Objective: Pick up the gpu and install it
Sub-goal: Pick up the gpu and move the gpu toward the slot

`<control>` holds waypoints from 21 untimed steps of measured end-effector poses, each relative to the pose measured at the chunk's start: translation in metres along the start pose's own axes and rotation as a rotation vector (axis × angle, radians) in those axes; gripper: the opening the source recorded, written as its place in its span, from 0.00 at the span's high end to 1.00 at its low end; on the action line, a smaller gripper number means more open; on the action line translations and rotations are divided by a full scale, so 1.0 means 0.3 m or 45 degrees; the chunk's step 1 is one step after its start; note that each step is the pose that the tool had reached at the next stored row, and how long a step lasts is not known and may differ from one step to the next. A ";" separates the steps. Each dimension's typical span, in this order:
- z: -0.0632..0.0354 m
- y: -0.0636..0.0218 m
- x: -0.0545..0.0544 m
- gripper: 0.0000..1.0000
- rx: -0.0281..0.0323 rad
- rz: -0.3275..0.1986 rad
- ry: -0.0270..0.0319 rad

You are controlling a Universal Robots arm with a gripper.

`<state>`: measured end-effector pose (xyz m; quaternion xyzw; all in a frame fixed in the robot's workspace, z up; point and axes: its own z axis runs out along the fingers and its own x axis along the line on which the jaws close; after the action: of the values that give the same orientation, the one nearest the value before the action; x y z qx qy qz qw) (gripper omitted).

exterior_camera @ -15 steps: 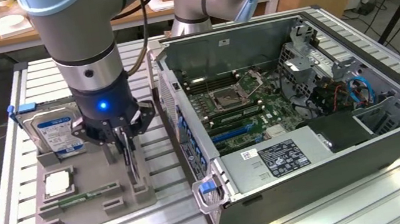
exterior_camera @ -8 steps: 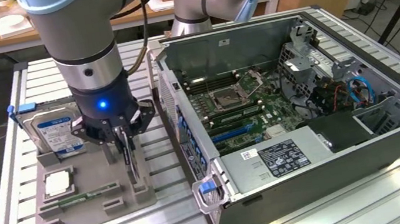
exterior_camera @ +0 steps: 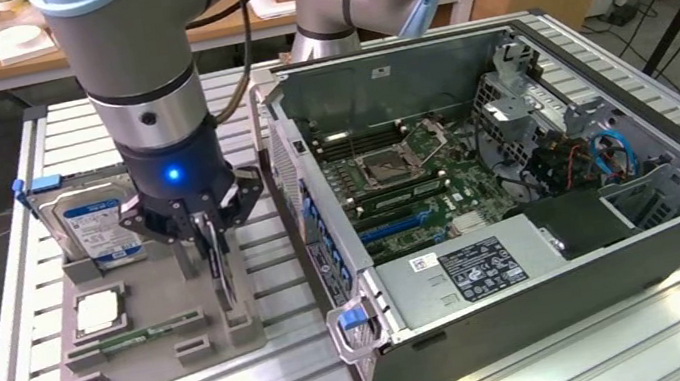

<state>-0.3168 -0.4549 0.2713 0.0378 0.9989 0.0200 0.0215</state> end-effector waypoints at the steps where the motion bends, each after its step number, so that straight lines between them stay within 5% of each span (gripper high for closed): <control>1: -0.003 0.000 0.000 0.73 0.0000 0.000 0.0000; 21: -0.017 0.001 -0.001 0.74 0.0003 0.000 0.0000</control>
<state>-0.3168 -0.4549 0.2765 0.0378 0.9989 0.0199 0.0214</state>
